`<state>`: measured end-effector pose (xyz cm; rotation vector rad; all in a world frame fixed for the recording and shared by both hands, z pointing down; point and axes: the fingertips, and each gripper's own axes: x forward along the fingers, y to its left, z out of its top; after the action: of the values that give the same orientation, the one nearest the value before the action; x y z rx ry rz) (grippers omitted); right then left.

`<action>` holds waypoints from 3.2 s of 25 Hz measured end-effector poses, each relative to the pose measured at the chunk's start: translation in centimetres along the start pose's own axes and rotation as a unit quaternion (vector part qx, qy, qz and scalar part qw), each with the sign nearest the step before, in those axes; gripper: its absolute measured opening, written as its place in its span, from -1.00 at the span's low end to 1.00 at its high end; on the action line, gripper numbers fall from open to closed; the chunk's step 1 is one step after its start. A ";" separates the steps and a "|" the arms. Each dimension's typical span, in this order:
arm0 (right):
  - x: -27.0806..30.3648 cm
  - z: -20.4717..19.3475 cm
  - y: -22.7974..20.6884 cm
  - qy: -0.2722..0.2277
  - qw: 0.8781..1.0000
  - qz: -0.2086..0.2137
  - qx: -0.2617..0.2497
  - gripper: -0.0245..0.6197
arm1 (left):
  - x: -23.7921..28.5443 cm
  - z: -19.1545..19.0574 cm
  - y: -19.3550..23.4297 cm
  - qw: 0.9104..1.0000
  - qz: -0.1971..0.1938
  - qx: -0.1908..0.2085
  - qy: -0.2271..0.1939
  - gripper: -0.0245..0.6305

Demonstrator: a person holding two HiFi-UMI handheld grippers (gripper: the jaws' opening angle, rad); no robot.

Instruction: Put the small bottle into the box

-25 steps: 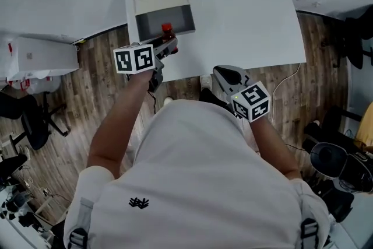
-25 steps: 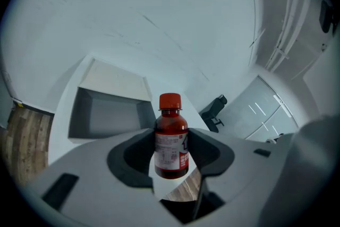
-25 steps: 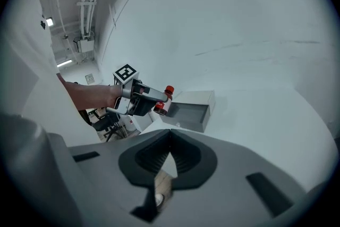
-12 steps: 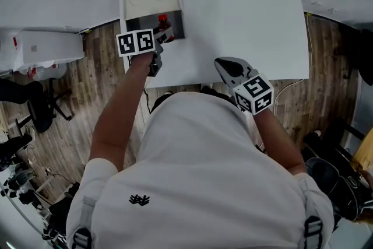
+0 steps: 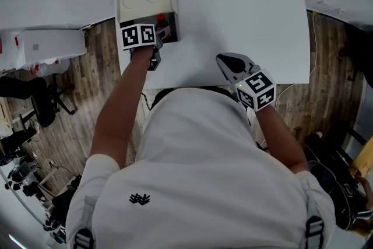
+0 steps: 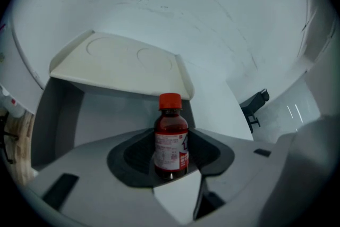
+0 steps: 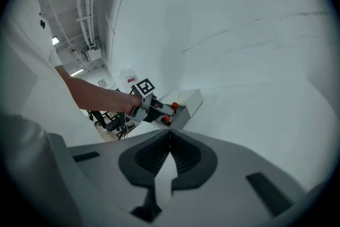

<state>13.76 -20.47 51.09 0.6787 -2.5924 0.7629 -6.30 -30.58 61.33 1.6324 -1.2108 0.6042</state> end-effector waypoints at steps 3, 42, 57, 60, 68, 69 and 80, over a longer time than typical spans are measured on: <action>-0.2 -0.1 -0.3 0.000 1.000 0.000 0.005 -0.90 | 0.4 -0.5 0.6 1.000 0.011 -0.007 0.014 -0.31; 0.5 1.0 -1.9 -0.004 1.000 0.014 0.021 -0.90 | 1.6 -1.8 1.1 0.990 0.077 0.022 0.116 -0.19; 1.6 1.3 0.0 0.000 1.000 0.015 0.003 -0.90 | 0.0 -0.7 0.1 0.995 0.040 0.044 0.078 -0.16; 1.8 1.3 0.6 0.000 1.000 0.013 -0.002 -0.90 | -0.8 -0.4 -0.2 0.997 0.027 0.049 0.058 -0.16; 3.2 1.1 3.9 0.008 1.000 0.003 -0.019 -0.90 | -5.1 -0.9 -0.9 0.997 -0.035 0.063 -0.002 -0.18; 3.4 1.2 4.3 0.008 1.000 0.001 -0.021 -0.90 | -5.8 -1.1 -1.0 0.997 -0.043 0.065 -0.011 -0.19; 5.4 0.5 11.0 0.004 0.999 -0.024 -0.033 -0.90 | -15.7 -5.0 -1.1 0.978 -0.132 0.125 -0.107 -0.60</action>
<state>3.32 -14.52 48.66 0.7138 -2.5728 0.6609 -10.47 -19.36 49.93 2.0751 -1.0752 0.4338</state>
